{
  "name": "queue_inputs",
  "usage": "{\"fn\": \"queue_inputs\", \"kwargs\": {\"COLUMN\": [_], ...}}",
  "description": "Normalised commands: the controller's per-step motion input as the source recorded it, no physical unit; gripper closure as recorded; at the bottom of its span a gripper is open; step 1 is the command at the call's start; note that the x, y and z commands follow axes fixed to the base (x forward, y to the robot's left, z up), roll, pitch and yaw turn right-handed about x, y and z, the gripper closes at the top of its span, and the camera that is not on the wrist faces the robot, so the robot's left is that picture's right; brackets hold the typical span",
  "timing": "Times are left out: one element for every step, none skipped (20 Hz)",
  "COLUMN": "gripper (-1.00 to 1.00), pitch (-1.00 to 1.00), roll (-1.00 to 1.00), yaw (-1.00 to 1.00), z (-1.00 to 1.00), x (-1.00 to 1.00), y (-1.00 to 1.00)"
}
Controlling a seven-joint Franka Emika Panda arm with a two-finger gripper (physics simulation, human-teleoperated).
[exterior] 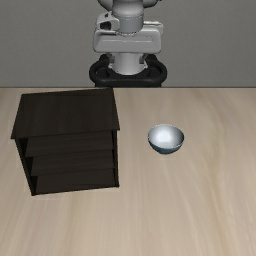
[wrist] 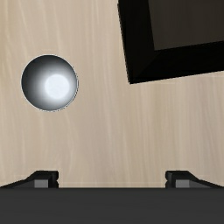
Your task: Pick up the porcelain bowl on the table and place it on the wooden shelf
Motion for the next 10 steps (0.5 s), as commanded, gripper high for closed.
{"fn": "queue_inputs", "kwargs": {"gripper": [-1.00, -1.00, -1.00, -1.00, -1.00, -1.00, -1.00, -1.00, -1.00, -1.00], "pitch": [0.00, 0.00, 0.00, 0.00, 0.00, 0.00, 0.00, 0.00, 0.00, 0.00], "roll": [0.00, 0.00, 0.00, 0.00, 0.00, 0.00, 0.00, 0.00, 0.00, 0.00], "yaw": [0.00, 0.00, 0.00, 0.00, 0.00, 0.00, 0.00, 0.00, 0.00, 0.00], "z": [0.00, 0.00, 0.00, 0.00, 0.00, 0.00, 0.00, 0.00, 0.00, 0.00], "x": [0.00, 0.00, 0.00, 0.00, 0.00, 0.00, 1.00, 1.00, 1.00, 1.00], "y": [1.00, 1.00, 1.00, 1.00, 1.00, 1.00, 0.00, 0.00, 0.00, 0.00]}}
